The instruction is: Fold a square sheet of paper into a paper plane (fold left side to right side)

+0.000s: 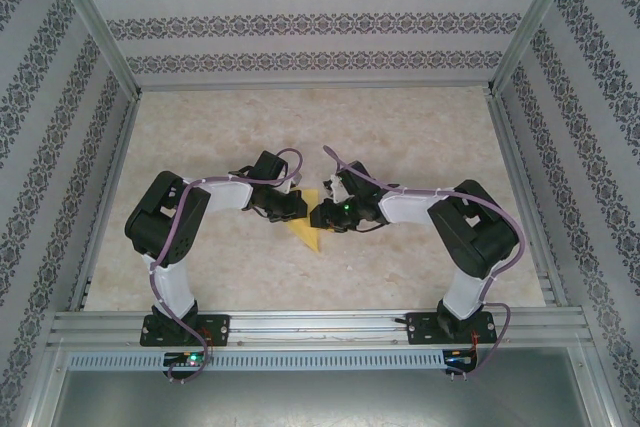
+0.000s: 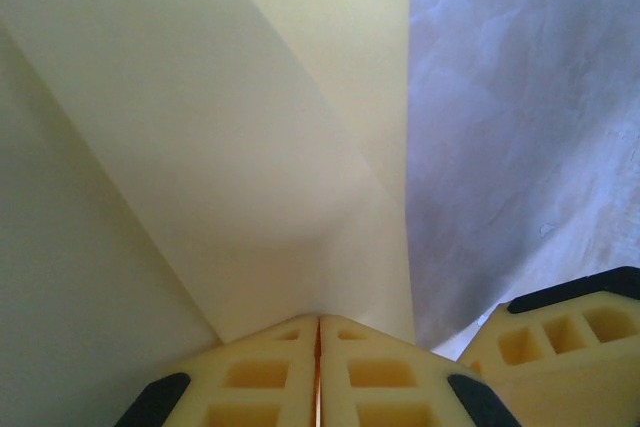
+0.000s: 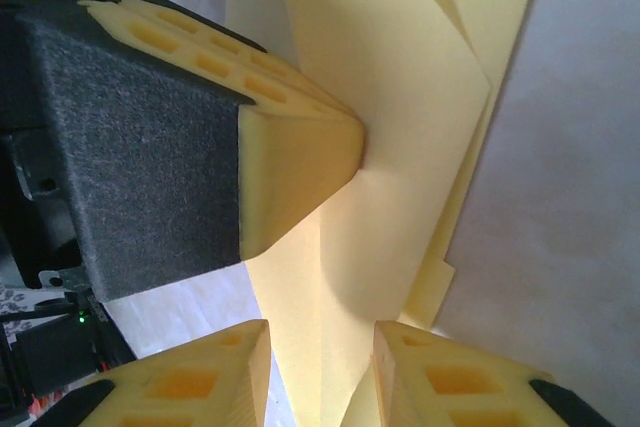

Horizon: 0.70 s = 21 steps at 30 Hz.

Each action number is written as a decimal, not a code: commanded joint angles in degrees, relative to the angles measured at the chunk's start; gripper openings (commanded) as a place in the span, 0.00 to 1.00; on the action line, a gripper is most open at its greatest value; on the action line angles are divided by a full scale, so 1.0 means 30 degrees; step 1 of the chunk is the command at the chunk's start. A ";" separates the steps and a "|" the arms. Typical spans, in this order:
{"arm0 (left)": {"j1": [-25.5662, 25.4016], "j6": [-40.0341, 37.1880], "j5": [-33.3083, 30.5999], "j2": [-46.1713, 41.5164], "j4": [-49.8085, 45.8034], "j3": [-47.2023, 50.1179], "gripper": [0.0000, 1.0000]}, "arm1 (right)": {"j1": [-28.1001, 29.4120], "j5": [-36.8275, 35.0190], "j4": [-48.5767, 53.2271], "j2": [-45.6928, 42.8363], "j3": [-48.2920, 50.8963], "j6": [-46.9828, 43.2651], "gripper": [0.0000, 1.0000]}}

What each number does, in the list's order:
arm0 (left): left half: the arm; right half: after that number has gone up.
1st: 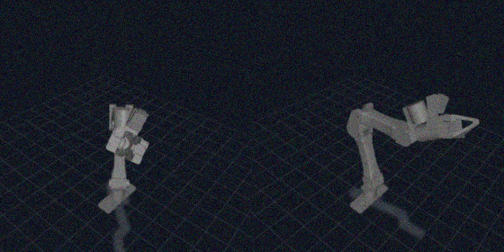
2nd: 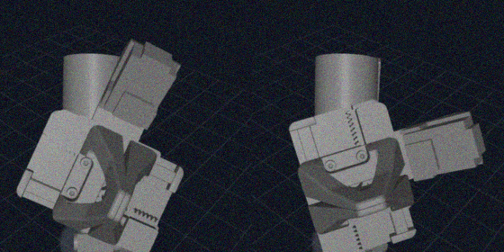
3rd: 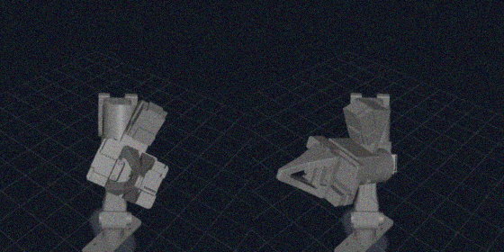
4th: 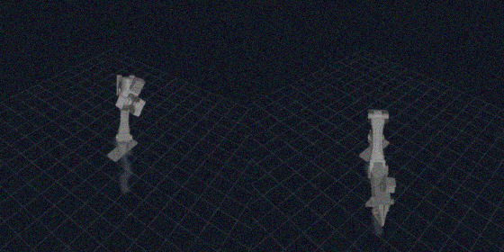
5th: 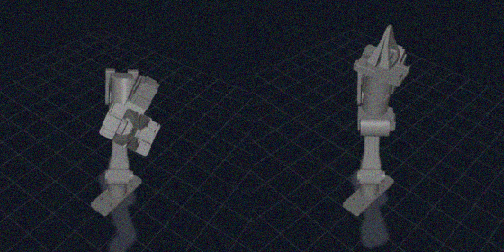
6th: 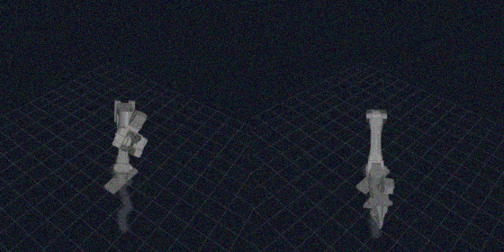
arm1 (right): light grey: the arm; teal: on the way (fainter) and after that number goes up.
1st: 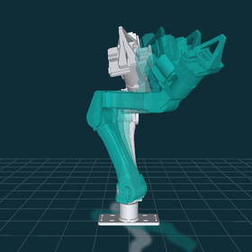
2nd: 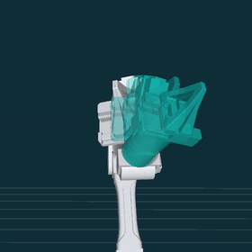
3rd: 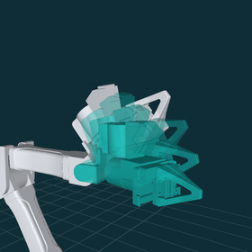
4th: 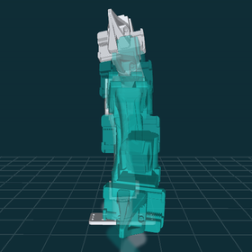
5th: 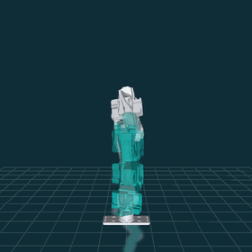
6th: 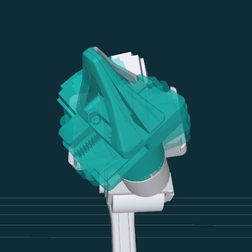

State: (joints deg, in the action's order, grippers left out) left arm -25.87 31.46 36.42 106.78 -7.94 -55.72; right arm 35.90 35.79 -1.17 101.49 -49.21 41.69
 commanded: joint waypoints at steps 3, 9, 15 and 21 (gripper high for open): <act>0.0015 -0.0336 -0.1403 0.0611 -0.0922 0.0470 0.09 | 0.0190 0.0608 -0.1173 0.0473 0.0374 0.0800 0.33; 0.0020 -0.0347 -0.1410 0.0588 -0.0926 0.0453 0.09 | 0.0122 -0.0096 -0.1317 0.0037 0.1005 0.1091 0.35; -0.0002 -0.0367 -0.1449 0.0605 -0.0986 0.0418 0.09 | -0.0014 -0.0418 -0.1331 -0.0869 0.1513 0.1287 0.39; 0.0011 -0.0358 -0.1477 0.0645 -0.0959 0.0390 0.09 | 0.0113 0.0091 -0.2306 -0.0742 0.1726 0.1903 0.38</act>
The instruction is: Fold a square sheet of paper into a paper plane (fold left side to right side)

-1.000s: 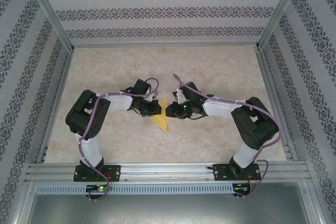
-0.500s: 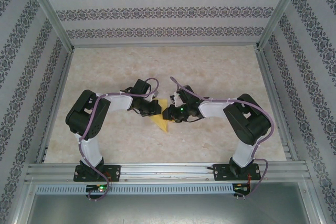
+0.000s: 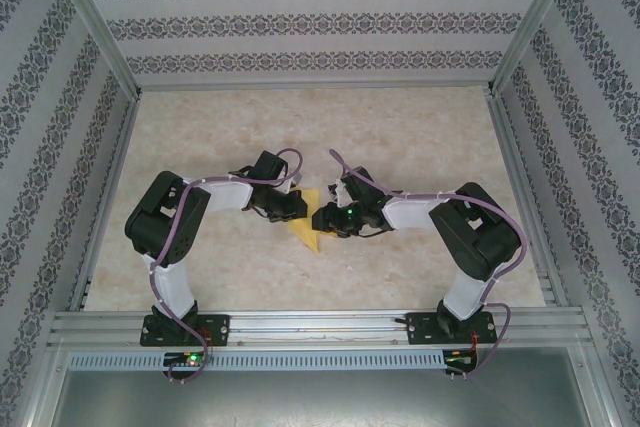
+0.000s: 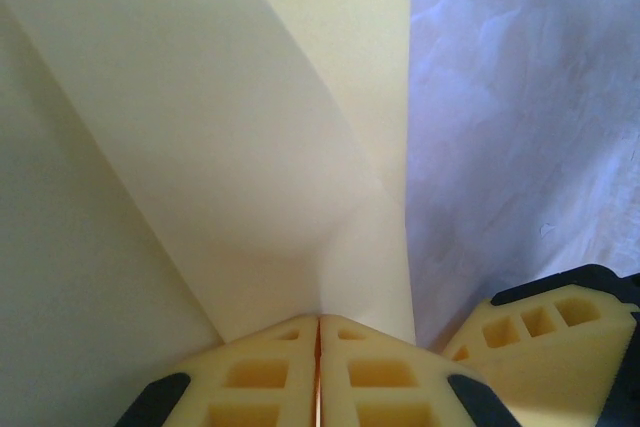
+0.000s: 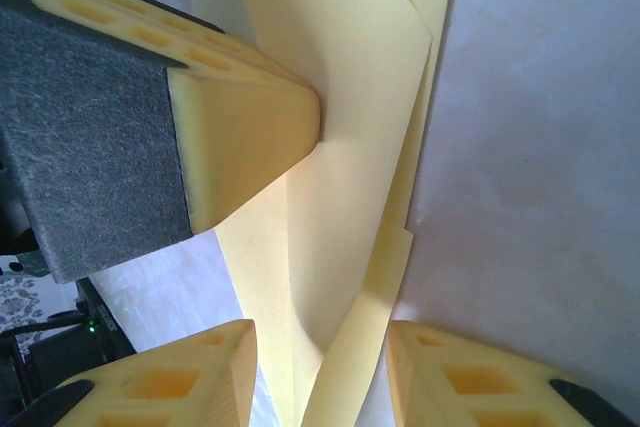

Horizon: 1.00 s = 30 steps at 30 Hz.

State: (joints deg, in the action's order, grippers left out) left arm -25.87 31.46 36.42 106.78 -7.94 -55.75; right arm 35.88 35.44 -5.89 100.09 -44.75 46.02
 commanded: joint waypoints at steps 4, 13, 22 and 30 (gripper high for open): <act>0.0010 -0.0351 -0.1448 0.0667 -0.0970 0.0409 0.09 | 0.0201 0.0554 -0.1334 0.0168 0.0181 0.0782 0.37; 0.0003 -0.0322 -0.1471 0.0648 -0.0951 0.0421 0.09 | 0.0329 0.1046 -0.2485 0.1215 0.0027 0.1472 0.35; -0.0014 -0.0322 -0.1463 0.0672 -0.0963 0.0395 0.09 | 0.0328 0.1136 -0.2915 0.1185 0.0177 0.1948 0.35; 0.0009 -0.0366 -0.1513 0.0705 -0.1015 0.0327 0.09 | 0.0014 0.0212 -0.2111 -0.0200 0.0865 0.1822 0.38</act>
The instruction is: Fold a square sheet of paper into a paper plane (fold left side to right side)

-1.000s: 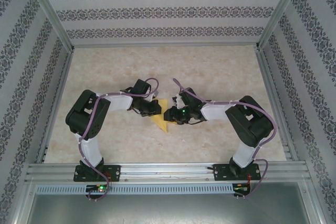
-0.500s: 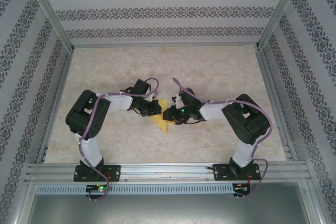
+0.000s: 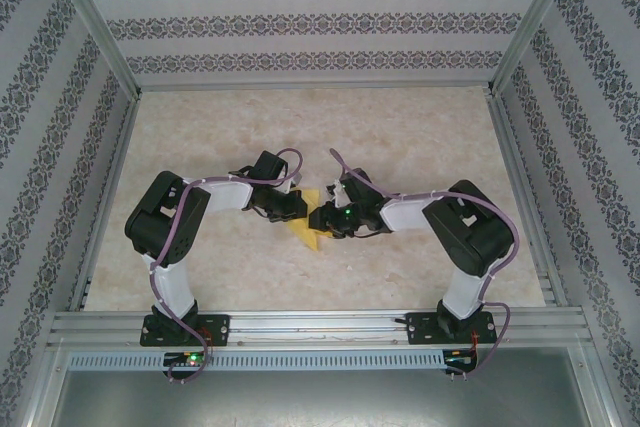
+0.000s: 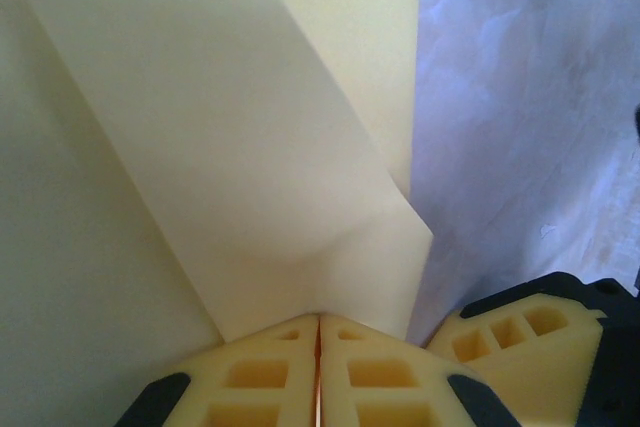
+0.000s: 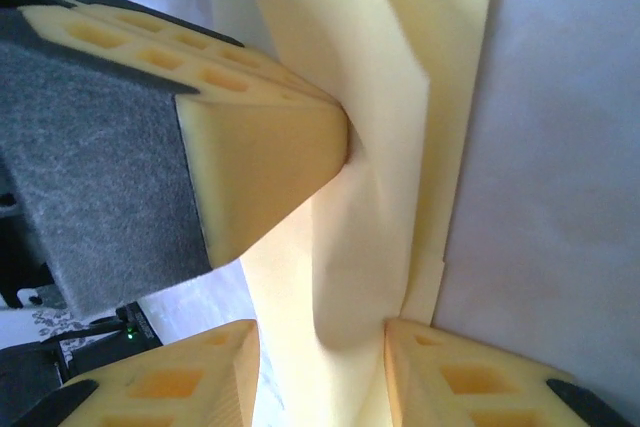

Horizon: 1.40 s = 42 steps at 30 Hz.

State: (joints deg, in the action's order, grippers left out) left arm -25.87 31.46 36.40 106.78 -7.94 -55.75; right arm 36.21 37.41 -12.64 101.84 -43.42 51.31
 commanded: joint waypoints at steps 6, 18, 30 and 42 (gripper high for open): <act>0.0031 -0.0380 -0.1511 0.0719 -0.1065 0.0274 0.09 | -0.0061 -0.0349 0.0349 -0.1135 0.0506 0.0164 0.38; 0.0021 -0.0410 -0.1558 0.0671 -0.1143 0.0243 0.09 | 0.0309 -0.0077 0.0143 -0.0498 0.0444 0.0841 0.37; 0.0030 -0.0409 -0.1578 0.0685 -0.1121 0.0300 0.09 | 0.0463 0.0097 -0.0059 -0.0011 0.0308 0.1277 0.37; 0.0035 -0.0380 -0.1564 0.0712 -0.1066 0.0354 0.09 | 0.0587 0.0208 -0.0450 0.0559 -0.0292 0.1179 0.30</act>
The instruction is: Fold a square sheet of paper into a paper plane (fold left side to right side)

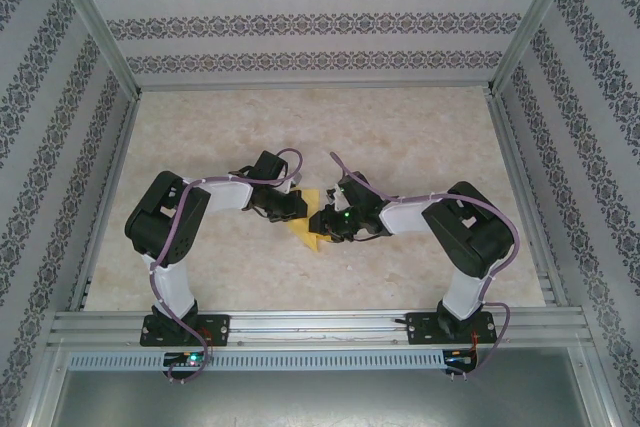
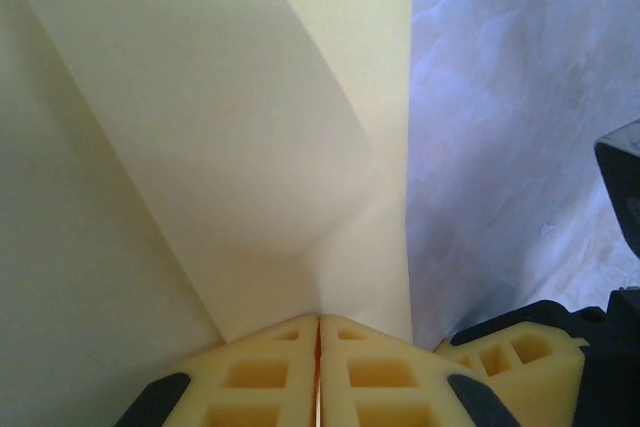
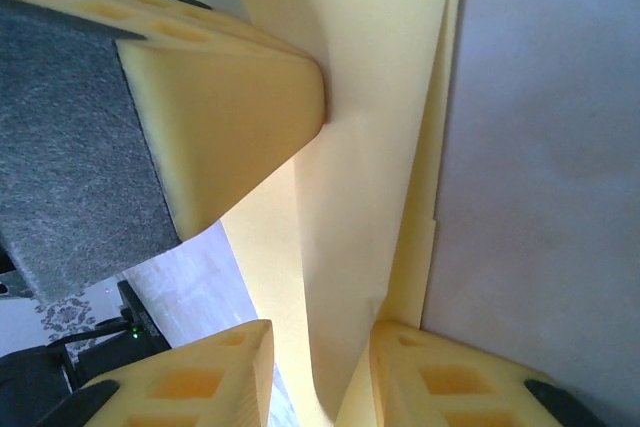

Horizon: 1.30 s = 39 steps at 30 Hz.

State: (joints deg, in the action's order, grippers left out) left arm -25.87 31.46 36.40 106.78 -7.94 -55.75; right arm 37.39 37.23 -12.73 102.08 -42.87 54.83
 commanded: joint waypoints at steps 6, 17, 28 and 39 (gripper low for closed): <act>0.0024 -0.0324 -0.1527 0.0704 -0.0985 0.0417 0.09 | 0.0223 0.0348 -0.0675 0.0914 -0.0778 -0.0279 0.28; 0.0027 -0.0351 -0.1558 0.0704 -0.1014 0.0418 0.09 | 0.0128 0.0706 -0.0740 0.1350 -0.1266 -0.1021 0.26; 0.0017 -0.0366 -0.1559 0.0698 -0.1060 0.0361 0.09 | -0.0209 0.0546 -0.0649 -0.0076 -0.0145 -0.0821 0.28; 0.0029 -0.0382 -0.1601 0.0716 -0.1131 0.0295 0.09 | -0.0420 0.0425 0.0879 -0.2785 0.1078 -0.1016 0.28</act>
State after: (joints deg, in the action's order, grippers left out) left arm -25.87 31.46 36.38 106.78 -7.94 -55.75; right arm 36.84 39.00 -12.47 96.95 -40.27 53.34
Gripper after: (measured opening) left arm 0.086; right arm 0.283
